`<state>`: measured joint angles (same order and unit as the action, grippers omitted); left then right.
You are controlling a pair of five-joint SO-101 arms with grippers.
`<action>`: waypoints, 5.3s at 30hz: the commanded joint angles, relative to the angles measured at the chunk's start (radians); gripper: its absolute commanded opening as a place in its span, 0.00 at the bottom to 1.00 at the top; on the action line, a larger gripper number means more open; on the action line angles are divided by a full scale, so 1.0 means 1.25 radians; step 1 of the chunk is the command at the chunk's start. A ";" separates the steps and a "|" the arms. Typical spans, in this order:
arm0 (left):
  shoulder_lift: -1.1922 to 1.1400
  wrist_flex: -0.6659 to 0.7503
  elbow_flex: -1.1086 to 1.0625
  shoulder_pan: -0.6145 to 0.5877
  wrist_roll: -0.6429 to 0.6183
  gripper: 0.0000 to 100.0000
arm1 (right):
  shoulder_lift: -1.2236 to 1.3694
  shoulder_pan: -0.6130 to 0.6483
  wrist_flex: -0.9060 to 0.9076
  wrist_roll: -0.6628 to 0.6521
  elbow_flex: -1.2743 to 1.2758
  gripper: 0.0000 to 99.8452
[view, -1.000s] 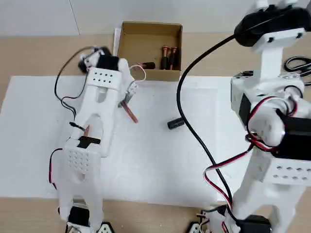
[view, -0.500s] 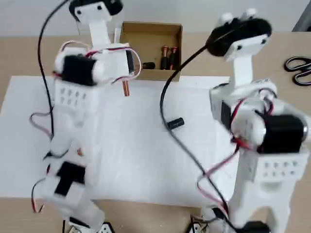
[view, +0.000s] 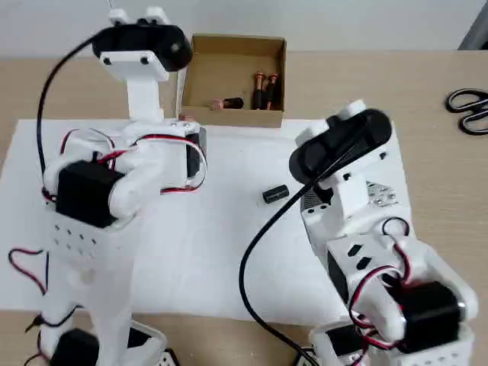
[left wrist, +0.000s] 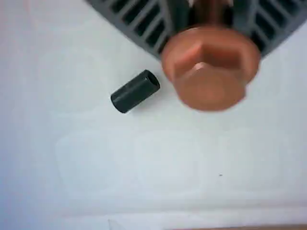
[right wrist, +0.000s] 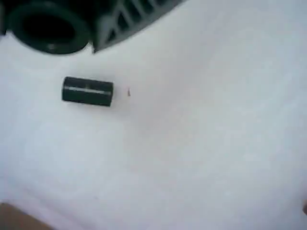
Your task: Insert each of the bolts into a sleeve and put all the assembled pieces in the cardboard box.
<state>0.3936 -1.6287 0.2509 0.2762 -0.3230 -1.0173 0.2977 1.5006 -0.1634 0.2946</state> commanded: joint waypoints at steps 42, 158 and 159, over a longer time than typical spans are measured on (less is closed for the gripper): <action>0.328 0.795 -0.736 0.212 -0.108 0.01 | -0.614 0.154 -0.670 0.147 0.987 0.05; 0.327 0.226 -0.678 -0.239 0.085 0.27 | 1.373 0.023 -1.211 0.103 -0.570 0.05; 0.327 0.226 -0.678 -0.239 0.085 0.27 | 1.407 0.023 -1.210 0.103 -0.597 0.05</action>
<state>0.7787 -1.3464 -0.5992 -0.0184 -0.2279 0.6598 0.3330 0.0245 -0.0207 -0.2777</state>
